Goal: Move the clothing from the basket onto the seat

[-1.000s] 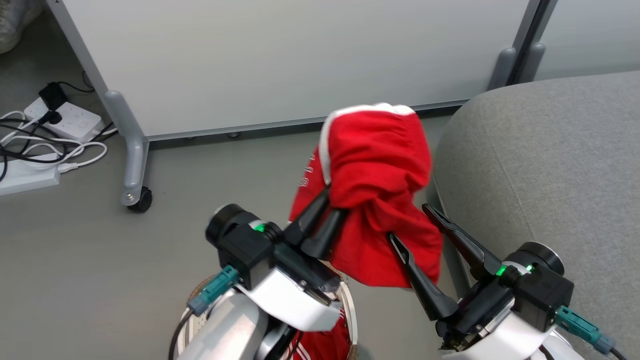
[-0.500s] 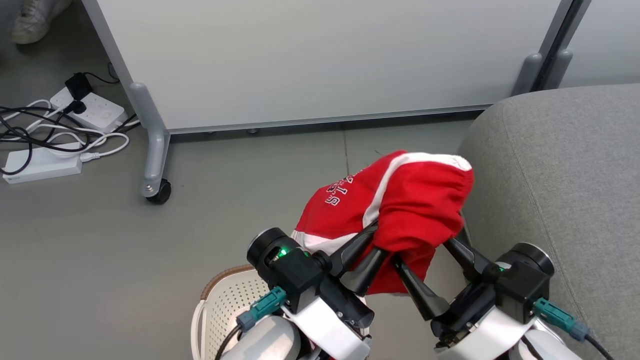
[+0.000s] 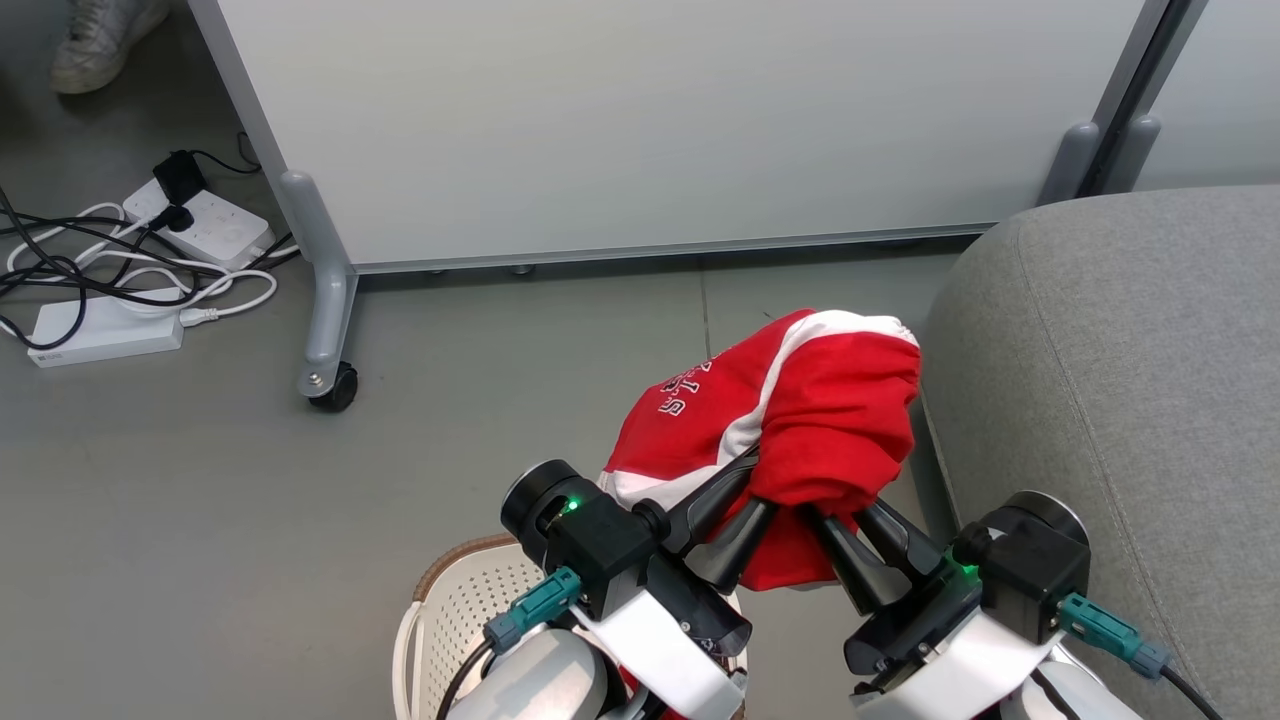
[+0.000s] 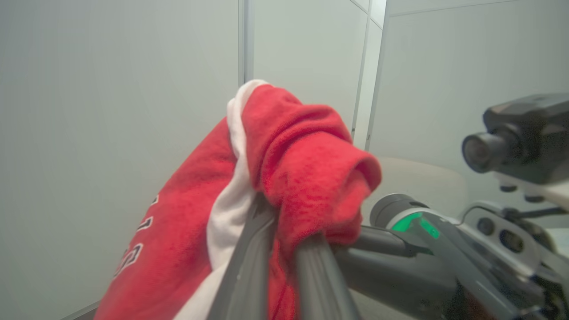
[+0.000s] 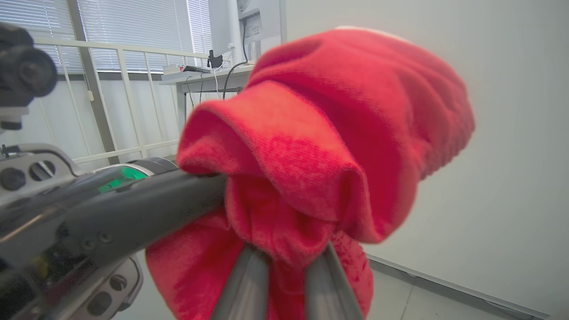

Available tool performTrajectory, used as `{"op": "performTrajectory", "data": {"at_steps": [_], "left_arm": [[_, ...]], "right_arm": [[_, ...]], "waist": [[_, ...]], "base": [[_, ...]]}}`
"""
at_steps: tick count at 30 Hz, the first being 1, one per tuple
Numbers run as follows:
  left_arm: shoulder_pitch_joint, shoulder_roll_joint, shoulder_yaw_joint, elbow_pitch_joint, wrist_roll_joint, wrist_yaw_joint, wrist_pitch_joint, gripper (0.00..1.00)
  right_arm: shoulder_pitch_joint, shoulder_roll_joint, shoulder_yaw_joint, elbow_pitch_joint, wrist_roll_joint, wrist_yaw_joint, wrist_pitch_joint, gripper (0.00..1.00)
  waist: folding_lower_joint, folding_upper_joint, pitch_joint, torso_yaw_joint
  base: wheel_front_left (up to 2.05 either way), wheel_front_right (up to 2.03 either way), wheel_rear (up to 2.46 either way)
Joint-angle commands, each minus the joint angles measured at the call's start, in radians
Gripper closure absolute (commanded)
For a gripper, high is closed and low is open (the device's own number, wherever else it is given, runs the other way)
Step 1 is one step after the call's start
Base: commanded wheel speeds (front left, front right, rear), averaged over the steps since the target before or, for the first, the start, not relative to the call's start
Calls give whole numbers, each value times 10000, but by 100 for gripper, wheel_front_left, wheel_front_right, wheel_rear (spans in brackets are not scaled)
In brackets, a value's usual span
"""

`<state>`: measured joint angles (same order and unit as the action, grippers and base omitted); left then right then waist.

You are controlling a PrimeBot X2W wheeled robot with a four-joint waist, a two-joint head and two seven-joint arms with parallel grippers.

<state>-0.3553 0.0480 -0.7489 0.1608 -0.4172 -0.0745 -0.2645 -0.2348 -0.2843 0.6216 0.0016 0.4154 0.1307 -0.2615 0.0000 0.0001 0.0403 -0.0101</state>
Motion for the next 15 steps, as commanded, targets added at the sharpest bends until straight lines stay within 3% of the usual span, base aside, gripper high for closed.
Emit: {"op": "performTrajectory", "data": {"at_steps": [1,7,8,9,11,13,14,15], "left_arm": [[-80,44,43,50,-39,54,15,100],[-36,50,162,44,-48,92,15,100],[-27,55,183,50,-52,92,17,94],[-20,55,201,49,-49,86,17,74],[-3,53,229,49,-7,60,17,52],[37,47,287,25,51,44,15,6],[63,47,316,19,73,41,14,0],[68,47,333,34,194,52,14,0]], "right_arm": [[50,43,-84,-123,3,2,-48,100],[141,201,-445,-206,-122,2,-49,100],[162,229,-525,-227,-197,2,-49,100],[188,275,-567,-253,-220,2,-49,100],[278,357,-639,-266,-301,2,-49,100],[366,469,-835,-243,-383,2,-48,100],[380,490,-921,-218,-438,2,-48,100],[392,528,-992,-209,-482,2,-48,100]], "waist": [[0,-1,-7,9],[0,-1,-29,-8],[0,-1,-27,-15],[0,-1,-22,-21],[0,-1,-24,-37],[0,-1,-33,-63],[0,-1,-45,-79],[0,-1,-71,-100]], "base": [[0,0,0],[0,0,0],[0,0,0],[0,0,0],[0,0,0],[0,0,0],[0,0,0],[0,0,0]]}}
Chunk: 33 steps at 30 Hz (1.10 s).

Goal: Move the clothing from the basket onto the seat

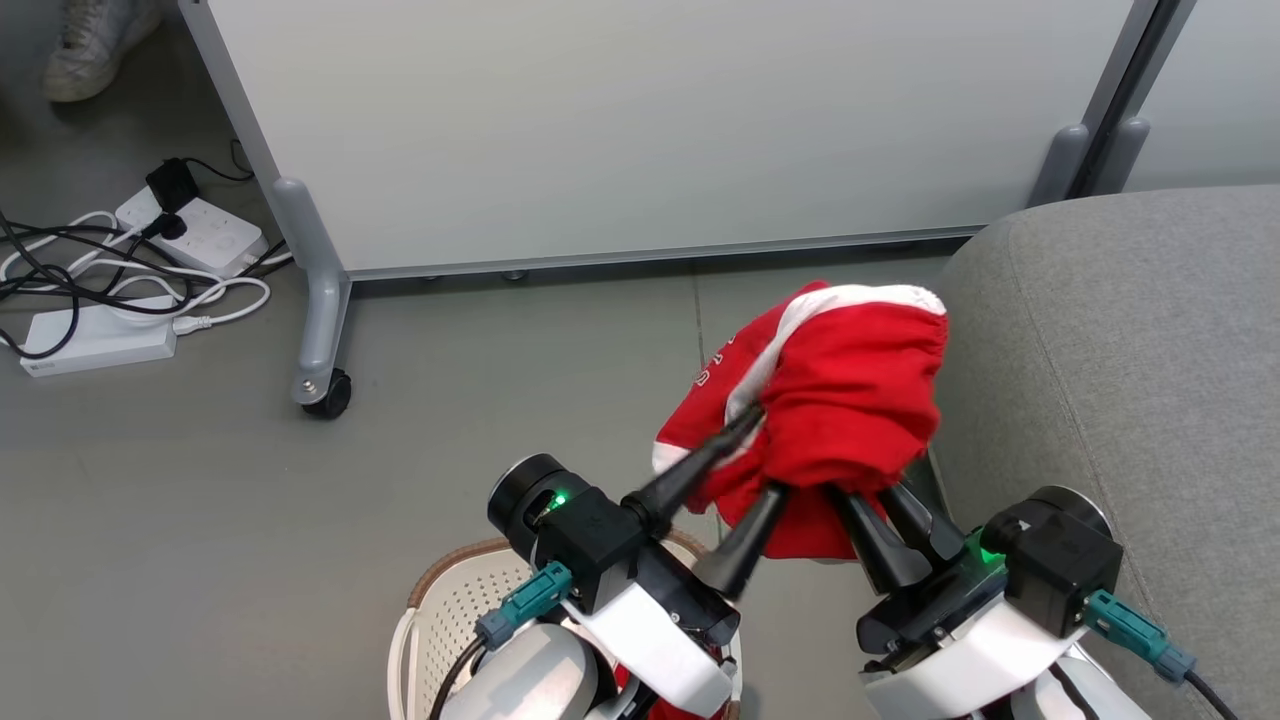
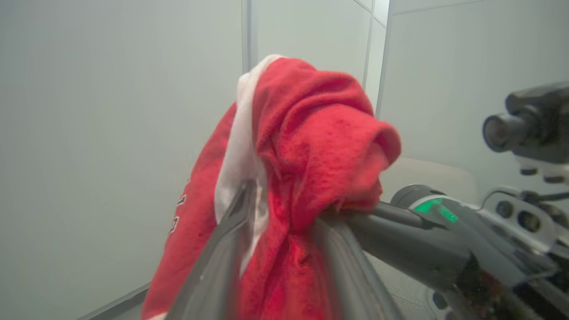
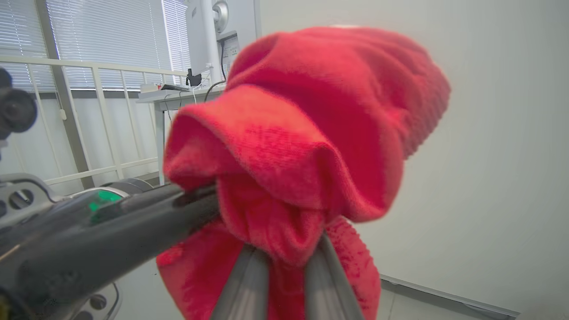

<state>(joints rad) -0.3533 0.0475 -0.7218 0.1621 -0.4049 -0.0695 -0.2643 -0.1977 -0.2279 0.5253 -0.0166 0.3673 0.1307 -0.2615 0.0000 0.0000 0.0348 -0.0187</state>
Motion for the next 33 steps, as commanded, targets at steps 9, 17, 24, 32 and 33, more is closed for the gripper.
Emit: {"op": "performTrajectory", "data": {"at_steps": [9,17,24,32,33], "left_arm": [[522,47,345,-19,365,-72,12,0],[1048,48,381,449,740,-284,11,0],[1736,47,577,1055,1112,-435,11,0],[2133,47,832,1614,1473,-531,11,0],[2157,45,831,1642,1474,-537,11,0]], "right_arm": [[377,32,-1108,170,-388,2,-46,100],[754,133,-2531,546,-589,2,-46,100],[1232,163,-3431,874,-512,2,-46,100],[1634,330,-4070,1528,-529,2,-46,100],[1660,353,-4064,1615,-601,2,-46,100]], "waist": [[0,0,-299,-138],[0,0,-398,-186],[0,0,-387,-272],[0,0,-278,-282],[0,0,-269,-275]], "base": [[0,0,0],[0,0,0],[0,0,0],[0,0,0],[0,0,0]]}}
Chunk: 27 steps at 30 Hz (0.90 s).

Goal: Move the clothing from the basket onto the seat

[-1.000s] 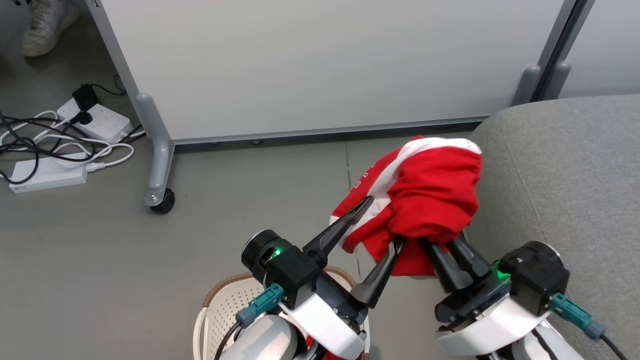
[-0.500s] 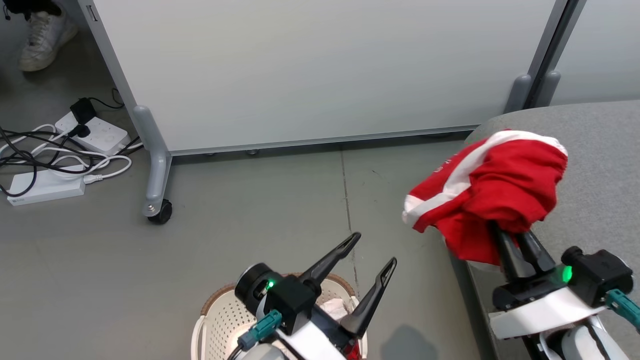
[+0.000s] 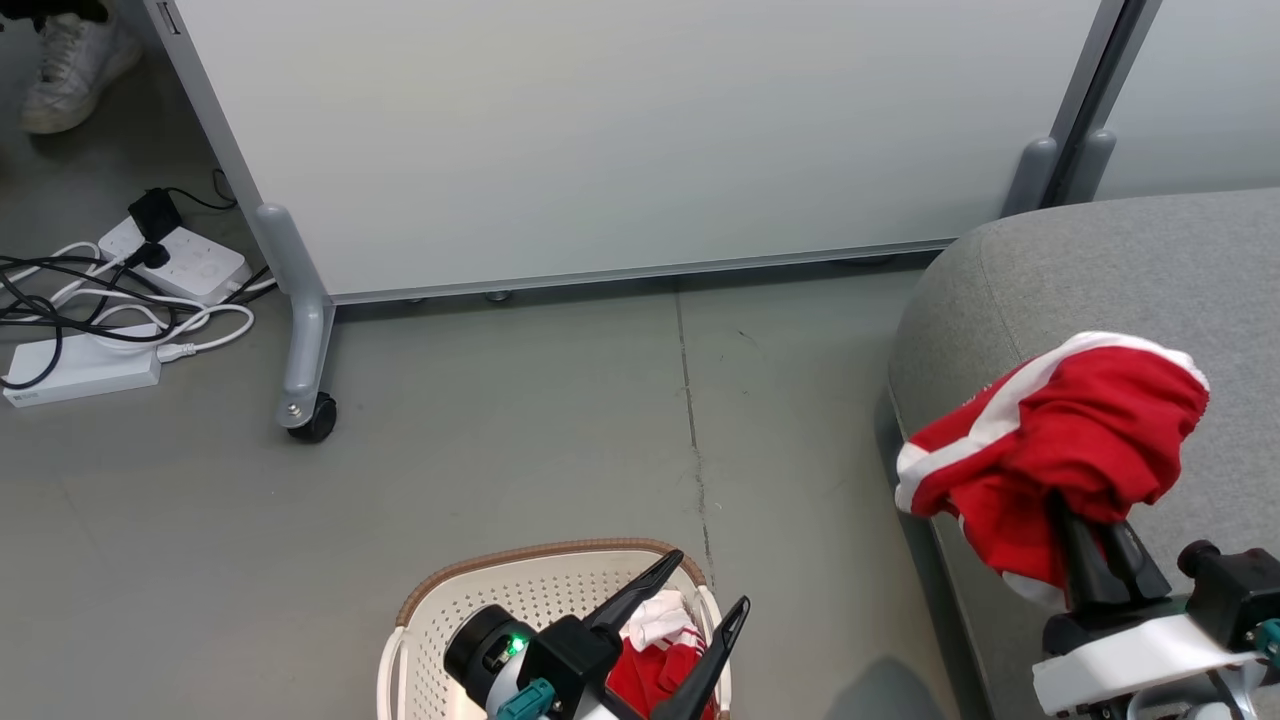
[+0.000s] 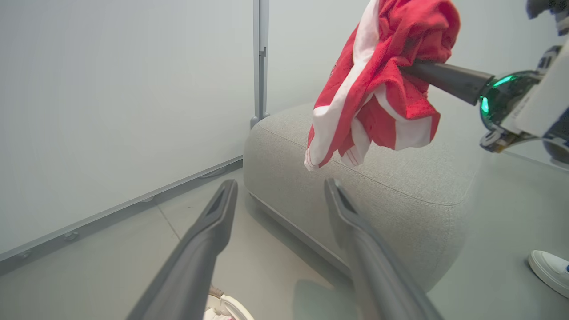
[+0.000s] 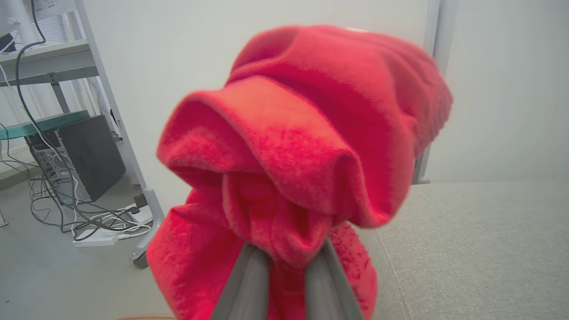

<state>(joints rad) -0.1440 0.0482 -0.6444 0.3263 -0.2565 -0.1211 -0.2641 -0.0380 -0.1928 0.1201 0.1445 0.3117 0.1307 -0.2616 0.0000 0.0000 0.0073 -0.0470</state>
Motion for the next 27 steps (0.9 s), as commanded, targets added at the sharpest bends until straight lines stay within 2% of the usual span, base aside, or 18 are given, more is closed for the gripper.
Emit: {"op": "performTrajectory", "data": {"at_steps": [1,12,27], "left_arm": [[86,38,57,45,-10,-28,9,0],[135,39,191,245,23,-86,9,0],[113,38,250,275,24,-37,9,0]], "right_arm": [[82,67,-49,120,-64,2,-45,100],[41,353,-338,534,-58,2,-45,100],[-92,270,-204,452,-19,2,-45,100]], "waist": [[0,0,10,13],[0,0,53,-14],[0,0,112,-231]], "base": [[0,0,0],[0,0,0],[0,0,0]]}}
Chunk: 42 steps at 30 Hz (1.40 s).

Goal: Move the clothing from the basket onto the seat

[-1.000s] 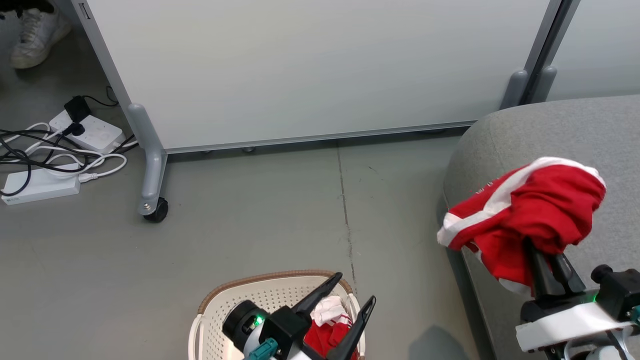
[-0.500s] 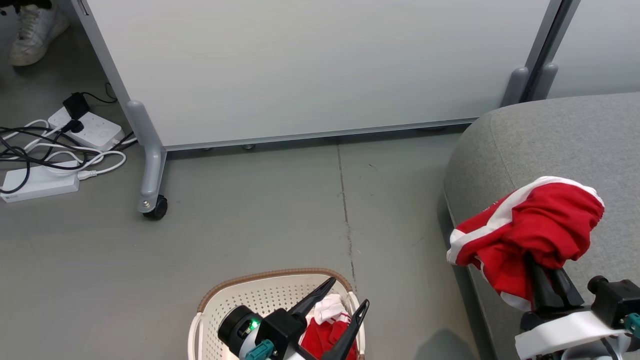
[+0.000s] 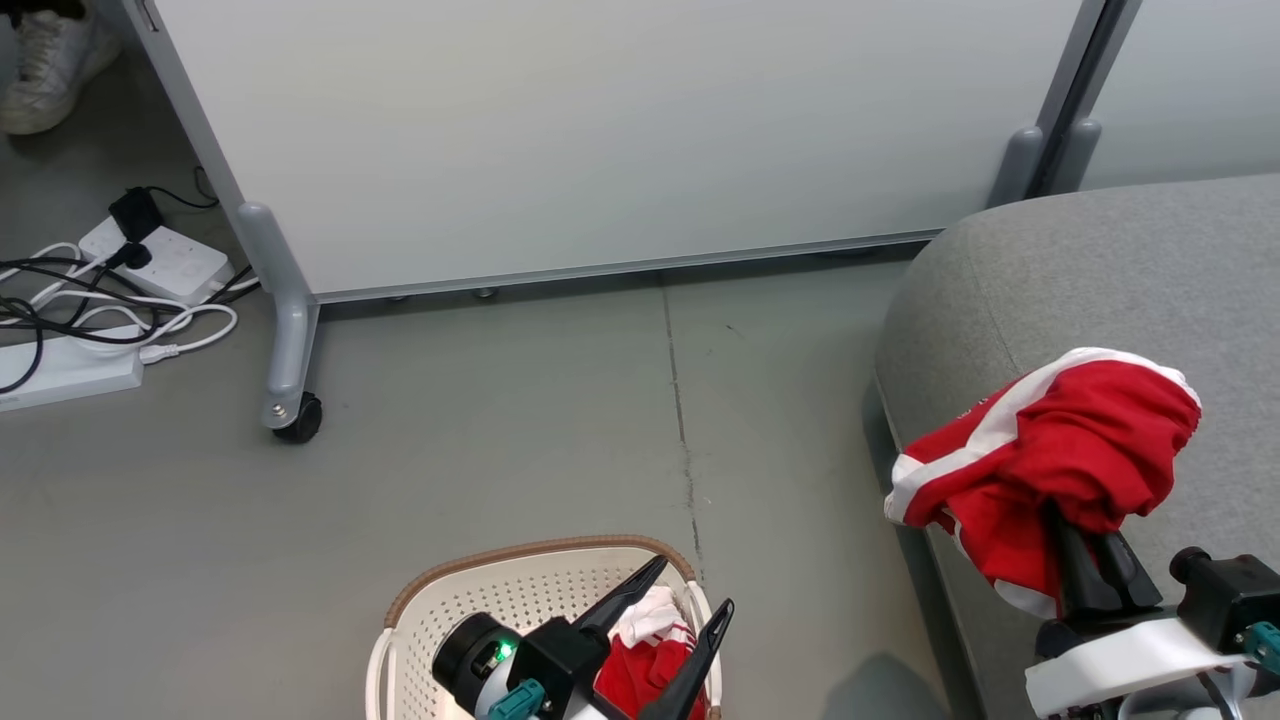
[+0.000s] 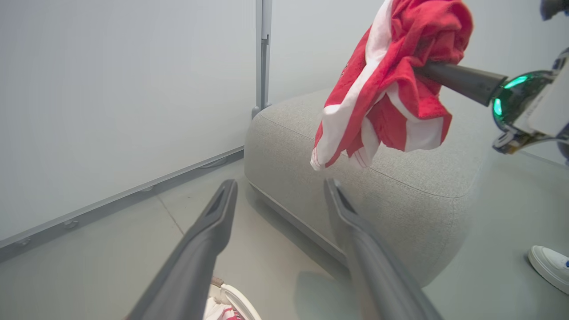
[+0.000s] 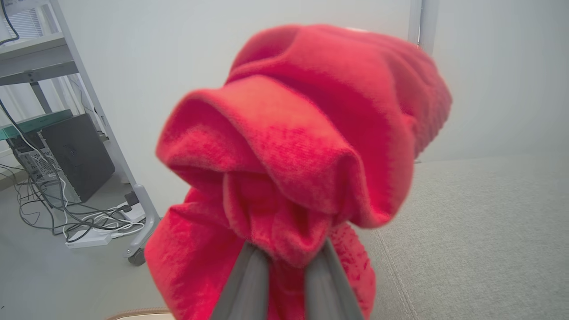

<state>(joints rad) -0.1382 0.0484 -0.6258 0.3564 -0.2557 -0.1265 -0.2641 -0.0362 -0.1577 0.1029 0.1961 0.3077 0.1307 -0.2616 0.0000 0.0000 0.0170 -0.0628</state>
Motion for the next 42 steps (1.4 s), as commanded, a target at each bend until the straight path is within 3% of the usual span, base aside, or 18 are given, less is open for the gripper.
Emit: {"op": "performTrajectory", "data": {"at_steps": [1,9,29,42], "left_arm": [[56,36,64,-26,16,17,9,0],[-13,36,99,-132,19,50,9,0],[-587,36,160,-68,608,-26,9,0],[-1445,39,-1025,310,285,-42,9,0]], "right_arm": [[-111,-81,-32,-64,21,2,-45,100],[-199,-151,-172,-119,-69,2,-45,100],[-363,305,-491,-292,-257,2,-45,100],[493,840,-1897,-977,-450,2,-45,100]], "waist": [[0,0,16,-73],[0,0,161,-928],[0,0,1128,-4500],[0,0,1492,-4837]], "base": [[0,0,0],[0,0,0],[0,0,0],[0,0,0]]}}
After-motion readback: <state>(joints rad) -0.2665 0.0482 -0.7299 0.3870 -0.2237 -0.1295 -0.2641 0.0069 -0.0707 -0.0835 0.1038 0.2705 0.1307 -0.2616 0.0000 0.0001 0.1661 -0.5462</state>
